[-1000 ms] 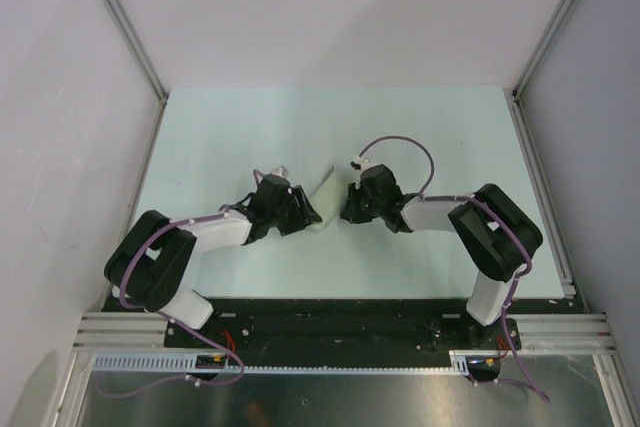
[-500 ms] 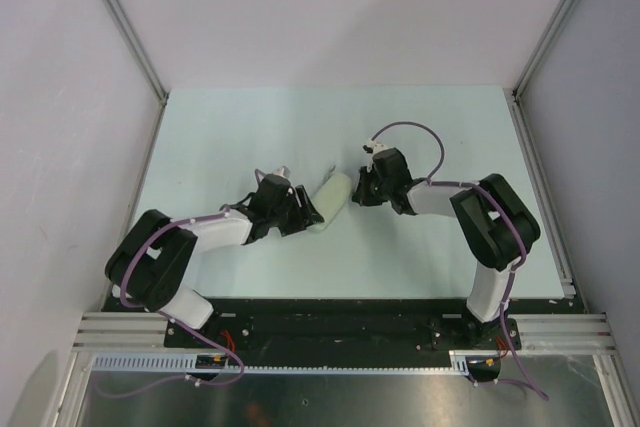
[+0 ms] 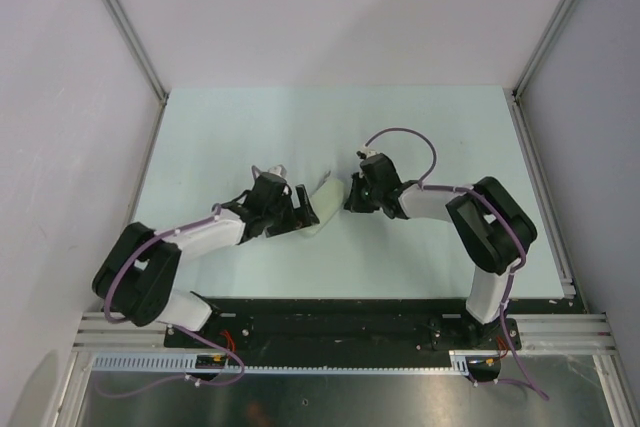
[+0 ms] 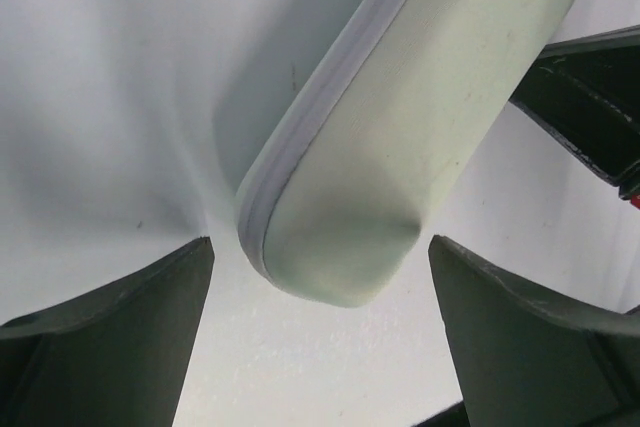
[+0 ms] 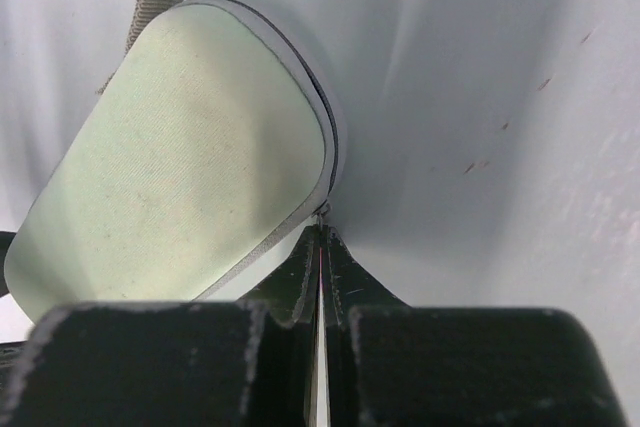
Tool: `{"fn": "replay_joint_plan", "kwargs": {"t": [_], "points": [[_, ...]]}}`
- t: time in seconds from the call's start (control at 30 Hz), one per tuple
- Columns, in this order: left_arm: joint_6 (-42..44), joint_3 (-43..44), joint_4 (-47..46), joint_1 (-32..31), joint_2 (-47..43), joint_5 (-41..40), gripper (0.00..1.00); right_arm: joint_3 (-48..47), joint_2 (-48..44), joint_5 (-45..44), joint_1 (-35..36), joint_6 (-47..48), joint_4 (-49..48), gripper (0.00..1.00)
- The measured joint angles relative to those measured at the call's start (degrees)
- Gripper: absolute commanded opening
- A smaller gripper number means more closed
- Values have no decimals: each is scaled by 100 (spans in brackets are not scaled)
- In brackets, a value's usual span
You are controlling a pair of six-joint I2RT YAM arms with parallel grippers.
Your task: Organize the sunglasses
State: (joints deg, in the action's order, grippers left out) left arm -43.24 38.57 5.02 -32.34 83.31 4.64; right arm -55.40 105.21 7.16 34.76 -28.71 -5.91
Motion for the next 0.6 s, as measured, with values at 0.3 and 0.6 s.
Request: {"fn": "replay_joint_plan", "kwargs": {"t": [0.3,0.6], "points": [[13,-459,323,94,-1661,-595,96,-20,-142,-358,815,-964,435,0],[-94,-590,610,203,-2133,-909,96,-24,-142,-496,1709,-1519,605,0]]}}
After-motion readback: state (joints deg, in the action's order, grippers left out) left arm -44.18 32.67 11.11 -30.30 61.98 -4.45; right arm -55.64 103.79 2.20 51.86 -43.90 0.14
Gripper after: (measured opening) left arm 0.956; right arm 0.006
